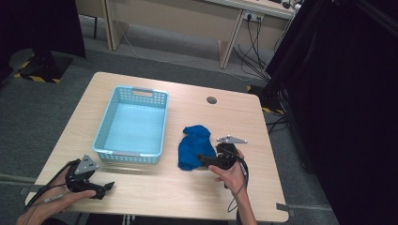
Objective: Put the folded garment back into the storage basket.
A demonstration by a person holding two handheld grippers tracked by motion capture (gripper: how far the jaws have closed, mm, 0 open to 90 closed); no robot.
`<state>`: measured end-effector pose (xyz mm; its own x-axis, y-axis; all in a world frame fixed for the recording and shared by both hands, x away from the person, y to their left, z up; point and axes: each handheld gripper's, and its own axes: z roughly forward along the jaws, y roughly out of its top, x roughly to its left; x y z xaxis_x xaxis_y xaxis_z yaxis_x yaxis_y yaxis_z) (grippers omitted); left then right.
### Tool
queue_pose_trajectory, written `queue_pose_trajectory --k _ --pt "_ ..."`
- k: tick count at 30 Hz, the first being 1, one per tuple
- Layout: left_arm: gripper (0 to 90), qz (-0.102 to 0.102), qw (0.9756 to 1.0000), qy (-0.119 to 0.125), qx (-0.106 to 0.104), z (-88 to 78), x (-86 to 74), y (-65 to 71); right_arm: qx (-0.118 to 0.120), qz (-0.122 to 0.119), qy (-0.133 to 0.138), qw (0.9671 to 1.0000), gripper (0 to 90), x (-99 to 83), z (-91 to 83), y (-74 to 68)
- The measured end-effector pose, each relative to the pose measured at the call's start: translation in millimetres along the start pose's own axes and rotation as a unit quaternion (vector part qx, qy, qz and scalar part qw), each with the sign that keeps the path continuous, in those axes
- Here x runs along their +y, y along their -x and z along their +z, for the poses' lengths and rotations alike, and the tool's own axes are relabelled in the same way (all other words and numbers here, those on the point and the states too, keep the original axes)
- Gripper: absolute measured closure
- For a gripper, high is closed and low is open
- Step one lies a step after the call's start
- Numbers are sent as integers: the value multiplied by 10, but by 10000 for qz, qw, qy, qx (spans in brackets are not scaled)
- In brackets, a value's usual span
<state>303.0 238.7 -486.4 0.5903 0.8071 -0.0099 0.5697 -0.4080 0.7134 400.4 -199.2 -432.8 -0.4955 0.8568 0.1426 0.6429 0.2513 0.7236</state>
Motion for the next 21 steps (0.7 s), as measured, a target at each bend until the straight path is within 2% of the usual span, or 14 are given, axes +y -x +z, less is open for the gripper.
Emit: queue_pose_trajectory --k 21 --pt "0 -4 10000 1 9 0 -1 3 12 106 -78 9999 33 146 187 -8"
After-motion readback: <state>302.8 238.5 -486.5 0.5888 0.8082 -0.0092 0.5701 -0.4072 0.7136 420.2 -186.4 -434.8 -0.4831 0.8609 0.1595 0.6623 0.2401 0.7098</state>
